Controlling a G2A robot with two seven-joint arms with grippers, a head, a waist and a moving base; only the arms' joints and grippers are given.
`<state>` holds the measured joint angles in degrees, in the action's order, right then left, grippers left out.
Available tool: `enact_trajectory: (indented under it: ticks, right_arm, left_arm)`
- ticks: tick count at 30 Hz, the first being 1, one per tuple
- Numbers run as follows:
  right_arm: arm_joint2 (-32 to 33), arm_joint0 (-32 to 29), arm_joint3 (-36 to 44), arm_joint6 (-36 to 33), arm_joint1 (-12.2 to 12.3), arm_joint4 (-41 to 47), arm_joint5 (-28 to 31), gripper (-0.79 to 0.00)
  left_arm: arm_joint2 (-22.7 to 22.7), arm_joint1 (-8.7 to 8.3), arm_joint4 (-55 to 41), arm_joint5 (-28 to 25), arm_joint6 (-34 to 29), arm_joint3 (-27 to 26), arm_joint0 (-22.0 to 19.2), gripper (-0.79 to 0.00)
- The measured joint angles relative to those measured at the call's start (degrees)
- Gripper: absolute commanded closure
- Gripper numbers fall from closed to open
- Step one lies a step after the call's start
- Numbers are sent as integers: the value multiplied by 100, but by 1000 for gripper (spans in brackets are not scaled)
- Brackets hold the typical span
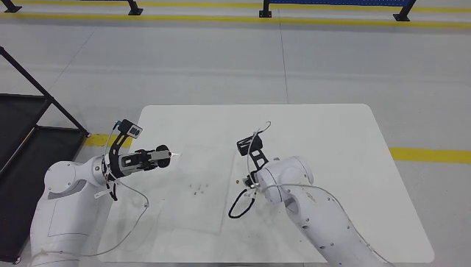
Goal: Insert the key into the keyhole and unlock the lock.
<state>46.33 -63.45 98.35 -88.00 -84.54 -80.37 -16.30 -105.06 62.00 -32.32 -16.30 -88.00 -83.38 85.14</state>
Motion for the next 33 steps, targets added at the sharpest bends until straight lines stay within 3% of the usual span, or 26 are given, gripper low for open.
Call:
enact_trajectory:
  ticks: [13,19,23,28,33]
  right_arm:
    - [245,-397,-337,0,-495,-556,1,-785]
    - [381,-490,-503,0,-623,-667,1,-616]
    - [449,-465,-661,0,-686,-679,2,-563]
    - [503,-411,-826,0,-754,-672,2,-425]
    - [553,-396,-926,0,-808,-711,2,-385]
  left_arm:
    - [0,0,0,0,0,0,0,0]
    - [0,0,0,0,0,0,0,0]
    - [0,0,0,0,0,0,0,0]
    - [0,0,0,0,0,0,0,0]
    - [0,0,0,0,0,0,0,0]
